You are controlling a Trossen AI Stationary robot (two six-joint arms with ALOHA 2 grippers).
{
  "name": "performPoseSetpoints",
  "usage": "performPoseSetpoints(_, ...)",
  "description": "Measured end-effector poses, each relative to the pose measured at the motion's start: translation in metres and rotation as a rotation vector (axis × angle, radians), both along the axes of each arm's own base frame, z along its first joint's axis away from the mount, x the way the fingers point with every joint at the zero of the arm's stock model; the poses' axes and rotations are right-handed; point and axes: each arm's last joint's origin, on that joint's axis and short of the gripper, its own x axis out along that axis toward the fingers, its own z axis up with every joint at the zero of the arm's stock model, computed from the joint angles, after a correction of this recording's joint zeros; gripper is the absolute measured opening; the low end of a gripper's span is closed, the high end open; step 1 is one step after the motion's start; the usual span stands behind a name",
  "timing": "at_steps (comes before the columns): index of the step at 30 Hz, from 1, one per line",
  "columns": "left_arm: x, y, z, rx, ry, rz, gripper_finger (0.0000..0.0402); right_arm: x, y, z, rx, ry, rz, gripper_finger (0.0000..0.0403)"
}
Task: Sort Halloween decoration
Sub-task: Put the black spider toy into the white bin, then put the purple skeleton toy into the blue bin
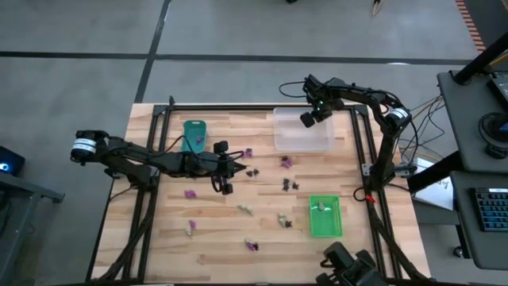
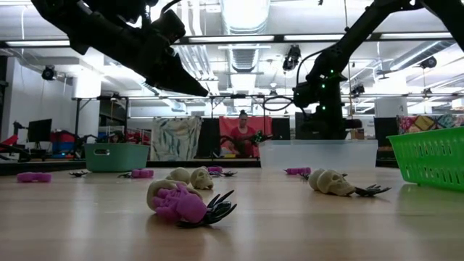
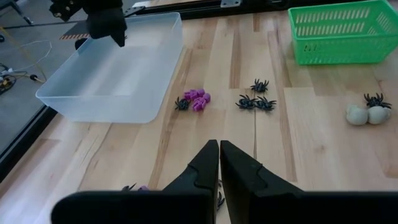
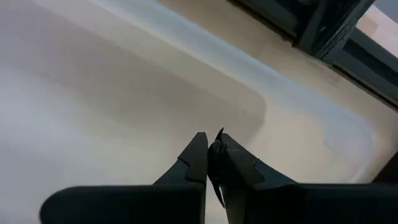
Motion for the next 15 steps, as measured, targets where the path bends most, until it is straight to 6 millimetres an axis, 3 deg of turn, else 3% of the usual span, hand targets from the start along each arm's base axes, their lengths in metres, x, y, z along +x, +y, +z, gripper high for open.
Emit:
performPoseSetpoints(10,0.0,0.0,0.0,0.0,0.0,0.0,0.0,-0.0002,0.0002,-0.0002,0.001,0.001,-0.005,0.0097)
performPoseSetpoints(15,0.0,0.0,0.0,0.0,0.0,0.0,0.0,0.0,-0.0001,0.0001,-0.001,0.001,0.006,0.0112)
